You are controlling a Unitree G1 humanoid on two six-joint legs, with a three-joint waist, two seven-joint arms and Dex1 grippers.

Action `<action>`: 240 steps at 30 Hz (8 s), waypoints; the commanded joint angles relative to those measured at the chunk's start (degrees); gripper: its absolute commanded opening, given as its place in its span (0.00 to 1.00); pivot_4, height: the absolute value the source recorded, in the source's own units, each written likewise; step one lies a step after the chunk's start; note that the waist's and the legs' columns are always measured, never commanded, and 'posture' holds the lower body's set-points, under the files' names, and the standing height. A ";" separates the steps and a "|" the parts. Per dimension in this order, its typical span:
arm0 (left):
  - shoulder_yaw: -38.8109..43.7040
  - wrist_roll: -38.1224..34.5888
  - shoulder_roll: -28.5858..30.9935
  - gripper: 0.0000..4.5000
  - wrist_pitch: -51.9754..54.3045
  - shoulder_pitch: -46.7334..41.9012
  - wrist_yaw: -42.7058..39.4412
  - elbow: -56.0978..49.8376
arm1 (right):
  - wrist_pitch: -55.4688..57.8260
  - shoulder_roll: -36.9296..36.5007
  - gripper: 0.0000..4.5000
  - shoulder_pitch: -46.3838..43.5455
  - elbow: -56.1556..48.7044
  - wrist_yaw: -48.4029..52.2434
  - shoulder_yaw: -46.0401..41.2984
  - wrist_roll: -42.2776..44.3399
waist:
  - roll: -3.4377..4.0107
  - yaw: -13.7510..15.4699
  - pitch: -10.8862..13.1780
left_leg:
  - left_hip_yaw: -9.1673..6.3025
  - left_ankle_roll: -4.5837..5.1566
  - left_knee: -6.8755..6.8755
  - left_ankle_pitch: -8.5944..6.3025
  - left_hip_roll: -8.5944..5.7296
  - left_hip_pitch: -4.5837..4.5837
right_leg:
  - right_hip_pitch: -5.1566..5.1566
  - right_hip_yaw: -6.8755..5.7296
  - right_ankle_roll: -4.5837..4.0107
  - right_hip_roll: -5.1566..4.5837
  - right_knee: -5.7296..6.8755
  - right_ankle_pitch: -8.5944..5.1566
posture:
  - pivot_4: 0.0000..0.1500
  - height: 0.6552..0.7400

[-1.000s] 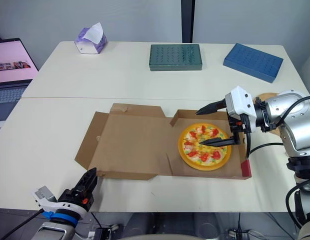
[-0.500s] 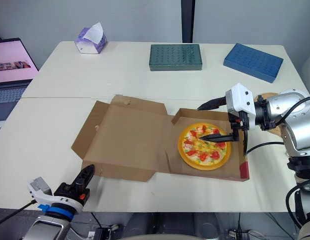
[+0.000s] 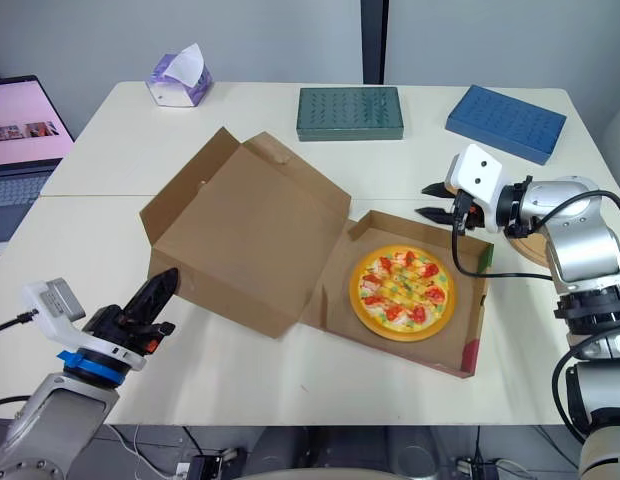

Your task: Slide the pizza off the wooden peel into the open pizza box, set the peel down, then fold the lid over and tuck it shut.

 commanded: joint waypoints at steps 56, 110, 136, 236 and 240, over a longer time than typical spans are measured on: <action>-12.37 37.61 9.20 0.00 -7.26 -58.65 -57.38 47.82 | 29.99 -0.12 0.52 17.90 -33.65 -6.79 -15.33 12.46 | -0.03 -0.23 0.04 | -0.34 -0.02 0.06 0.02 -0.04 -0.10 | -0.04 -0.25 0.04 0.00 0.12 0.02 | 1.00 1.00; -14.48 34.27 -0.77 0.00 23.52 -69.34 -38.19 30.34 | 53.54 11.56 0.01 4.65 -46.77 -37.12 -17.52 20.79 | -0.03 -1.43 0.04 | -0.51 -0.18 0.02 0.13 -0.12 -0.28 | -0.25 -0.26 0.06 0.01 0.25 0.04 | 1.00 1.00; -3.00 15.52 -0.89 0.00 36.00 -51.31 -28.19 10.84 | 70.86 23.77 0.01 15.46 -66.33 -39.45 -22.97 30.78 | -0.02 -1.48 -0.02 | -0.47 -0.01 0.00 0.03 -0.08 -0.18 | -0.21 -0.23 0.06 0.02 0.27 0.04 | 1.00 1.00; -39.02 40.12 15.50 0.00 17.22 -65.66 -87.82 32.26 | 31.61 -11.62 0.00 48.35 -51.72 -6.61 -23.41 35.04 | -0.31 -0.20 -0.04 | -0.35 0.07 0.14 -0.01 0.01 -0.13 | 0.06 -0.21 0.06 0.14 0.11 0.00 | 1.00 1.00; -39.52 40.21 15.55 0.00 17.44 -64.28 -87.54 30.78 | 32.33 -11.19 0.00 48.46 -52.34 -7.62 -22.90 35.41 | -0.31 -0.22 -0.04 | -0.38 0.07 0.14 -0.01 0.01 -0.13 | 0.06 -0.23 0.06 0.14 0.12 0.00 | 1.00 1.00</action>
